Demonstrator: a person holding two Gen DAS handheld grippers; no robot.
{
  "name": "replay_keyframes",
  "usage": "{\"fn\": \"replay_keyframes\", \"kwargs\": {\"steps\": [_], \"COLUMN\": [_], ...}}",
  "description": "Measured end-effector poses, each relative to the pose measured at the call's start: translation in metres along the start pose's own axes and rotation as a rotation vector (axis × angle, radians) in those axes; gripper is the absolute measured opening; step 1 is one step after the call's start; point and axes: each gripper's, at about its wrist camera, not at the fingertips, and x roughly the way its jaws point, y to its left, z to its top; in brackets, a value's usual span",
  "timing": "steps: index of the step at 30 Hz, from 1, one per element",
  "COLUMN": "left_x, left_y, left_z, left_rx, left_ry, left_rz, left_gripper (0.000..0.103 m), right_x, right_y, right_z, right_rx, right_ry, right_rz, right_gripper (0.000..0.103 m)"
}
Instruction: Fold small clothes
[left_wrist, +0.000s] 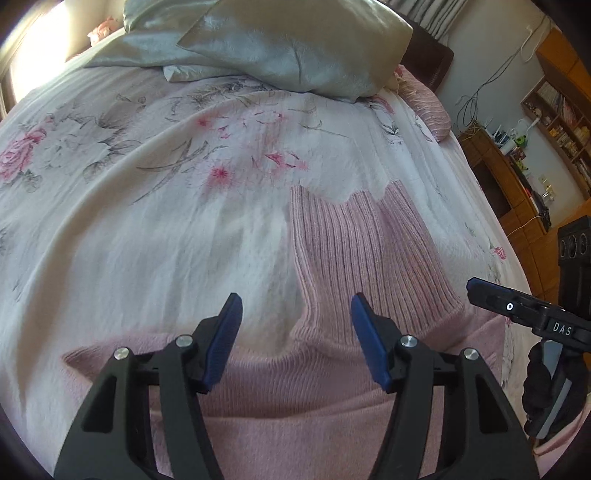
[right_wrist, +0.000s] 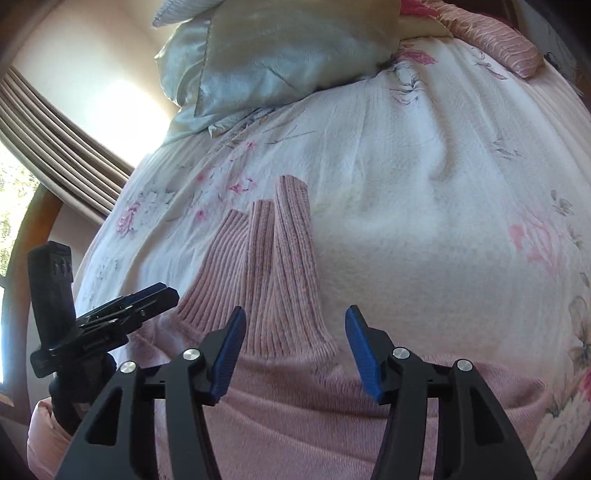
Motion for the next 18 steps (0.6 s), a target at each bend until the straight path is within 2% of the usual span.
{"fn": "replay_keyframes", "kwargs": {"steps": [4, 8, 10, 11, 12, 13, 14, 18], "left_x": [0.029, 0.038, 0.043, 0.044, 0.045, 0.047, 0.046, 0.016], "left_y": [0.003, -0.006, -0.013, -0.016, -0.019, -0.021, -0.023, -0.024], "left_z": [0.017, 0.023, 0.024, 0.024, 0.025, 0.024, 0.022, 0.012], "left_rx": [-0.035, -0.018, -0.002, 0.006, 0.011, 0.007, 0.007, 0.036], "left_ry": [0.029, 0.0, -0.008, -0.014, -0.012, -0.004, -0.006, -0.093], "left_rz": [-0.02, -0.069, -0.058, -0.066, -0.085, -0.105, -0.126, -0.209], "left_gripper": [0.061, 0.063, 0.061, 0.055, 0.032, 0.012, 0.006, 0.007], "right_x": [0.028, 0.047, 0.051, 0.051, 0.05, 0.048, 0.046, 0.014], "right_y": [-0.004, -0.007, -0.008, -0.009, -0.008, -0.008, -0.008, -0.001], "right_z": [0.018, 0.028, 0.031, 0.032, 0.033, 0.033, 0.032, 0.016], "right_rx": [0.019, 0.021, 0.022, 0.018, 0.009, 0.001, 0.003, -0.043], "right_ry": [-0.001, -0.009, -0.022, -0.032, -0.044, -0.052, -0.053, -0.151], "right_rz": [-0.03, -0.039, -0.038, -0.043, -0.05, -0.043, 0.001, 0.083], "right_gripper": [0.059, 0.061, 0.061, 0.056, 0.04, 0.028, 0.011, 0.011]}}
